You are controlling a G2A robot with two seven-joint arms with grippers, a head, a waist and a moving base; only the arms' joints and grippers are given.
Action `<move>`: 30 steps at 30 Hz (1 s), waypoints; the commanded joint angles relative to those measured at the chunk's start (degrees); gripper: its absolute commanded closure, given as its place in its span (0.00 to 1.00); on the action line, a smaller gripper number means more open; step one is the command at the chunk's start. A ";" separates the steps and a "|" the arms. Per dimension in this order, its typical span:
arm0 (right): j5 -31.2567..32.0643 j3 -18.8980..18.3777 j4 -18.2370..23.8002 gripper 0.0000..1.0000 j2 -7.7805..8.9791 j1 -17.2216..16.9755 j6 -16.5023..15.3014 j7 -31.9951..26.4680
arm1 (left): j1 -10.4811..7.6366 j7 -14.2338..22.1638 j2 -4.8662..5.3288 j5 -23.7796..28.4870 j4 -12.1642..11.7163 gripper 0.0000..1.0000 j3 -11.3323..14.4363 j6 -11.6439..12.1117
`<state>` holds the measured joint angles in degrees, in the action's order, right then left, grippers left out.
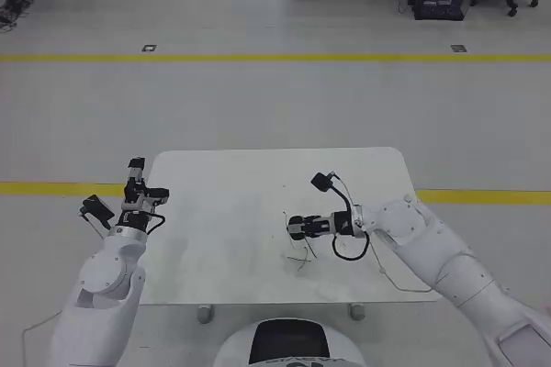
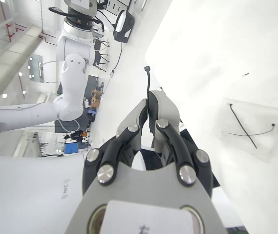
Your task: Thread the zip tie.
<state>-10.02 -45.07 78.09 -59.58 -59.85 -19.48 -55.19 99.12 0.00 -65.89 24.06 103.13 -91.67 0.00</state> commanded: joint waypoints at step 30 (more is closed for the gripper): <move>-4.30 -1.73 -3.28 1.00 -1.44 -0.93 0.65 -0.16 | 2.94 9.49 0.71 -22.98 7.85 0.00 7.33 -1.07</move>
<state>-14.32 -46.80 74.79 -61.02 -60.78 -18.82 -55.36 102.08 9.58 -65.17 0.65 111.01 -84.29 -1.07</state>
